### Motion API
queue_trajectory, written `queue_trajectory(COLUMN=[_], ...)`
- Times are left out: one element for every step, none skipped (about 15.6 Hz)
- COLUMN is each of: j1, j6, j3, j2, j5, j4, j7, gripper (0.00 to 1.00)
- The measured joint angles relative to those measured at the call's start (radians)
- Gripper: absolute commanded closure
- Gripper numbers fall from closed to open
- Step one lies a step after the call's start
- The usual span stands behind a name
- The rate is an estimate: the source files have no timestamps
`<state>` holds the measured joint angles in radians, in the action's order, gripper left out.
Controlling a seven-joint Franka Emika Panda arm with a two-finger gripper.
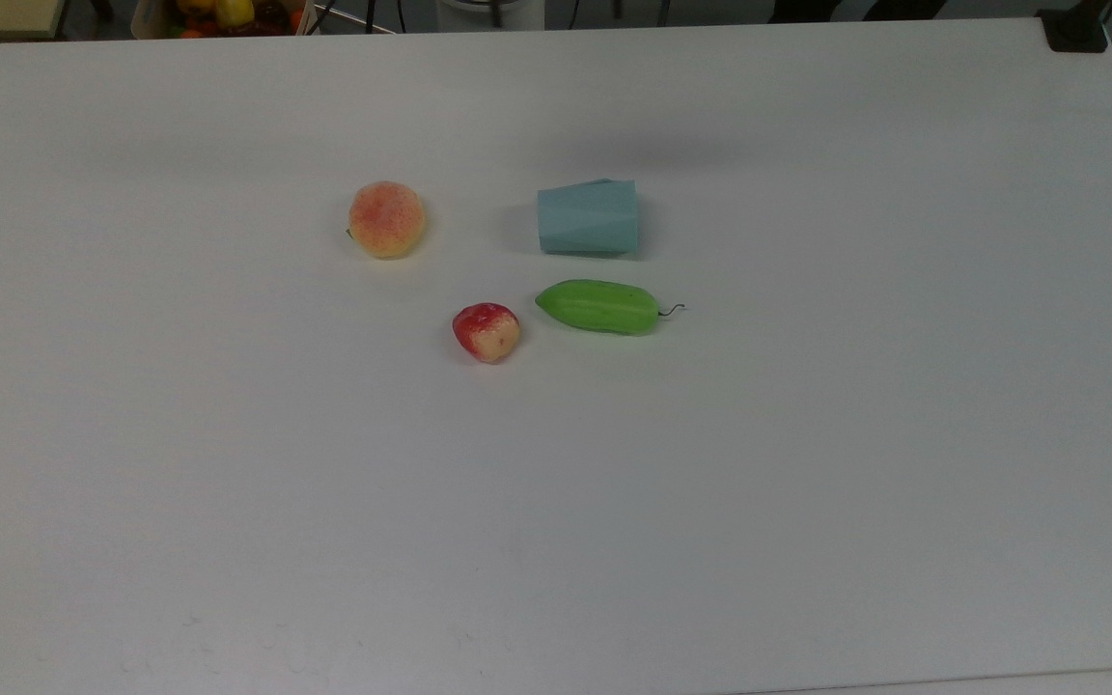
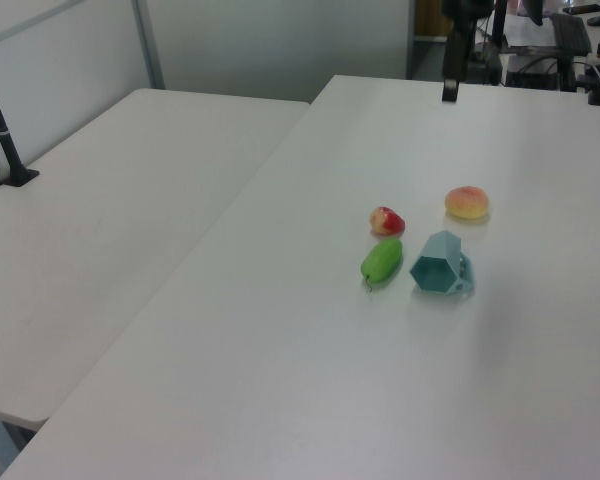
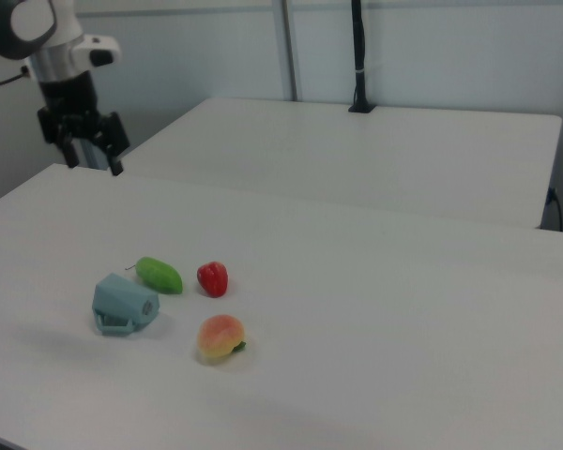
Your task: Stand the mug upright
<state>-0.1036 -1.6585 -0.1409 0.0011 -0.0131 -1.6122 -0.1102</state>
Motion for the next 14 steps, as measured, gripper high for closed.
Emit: queue_trajectory(j1=[-0.004, -0.005, -0.005, -0.006, -0.006, -0.006, -0.009, -0.014, -0.024, -0.038, -0.051, -0.063, -0.072, -0.080], j6=[-0.001, -0.003, -0.009, -0.025, -0.057, -0.094, -0.131, -0.164, -0.190, -0.211, -0.226, -0.241, -0.254, -0.267], j3=[-0.026, -0.052, -0.079, -0.103, -0.127, -0.148, -0.166, -0.179, -0.184, -0.187, -0.187, -0.187, -0.187, -0.187], j2=[0.001, 0.001, 0.002, 0.003, 0.003, 0.004, 0.007, 0.014, 0.026, 0.044, 0.065, 0.089, 0.113, 0.138], j5=[0.017, 0.038, 0.060, 0.082, 0.103, 0.125, 0.151, 0.181, 0.216, 0.254, 0.289, 0.323, 0.351, 0.376], j4=[-0.020, -0.041, -0.064, -0.092, -0.125, -0.160, -0.195, -0.227, -0.252, -0.269, -0.277, -0.281, -0.282, -0.282], j7=[-0.013, -0.028, -0.046, -0.071, -0.102, -0.133, -0.159, -0.186, -0.220, -0.259, -0.295, -0.332, -0.366, -0.398], gripper=[0.00, 0.00, 0.00, 0.00, 0.00, 0.00, 0.00, 0.00, 0.00, 0.00, 0.00, 0.00, 0.00, 0.00])
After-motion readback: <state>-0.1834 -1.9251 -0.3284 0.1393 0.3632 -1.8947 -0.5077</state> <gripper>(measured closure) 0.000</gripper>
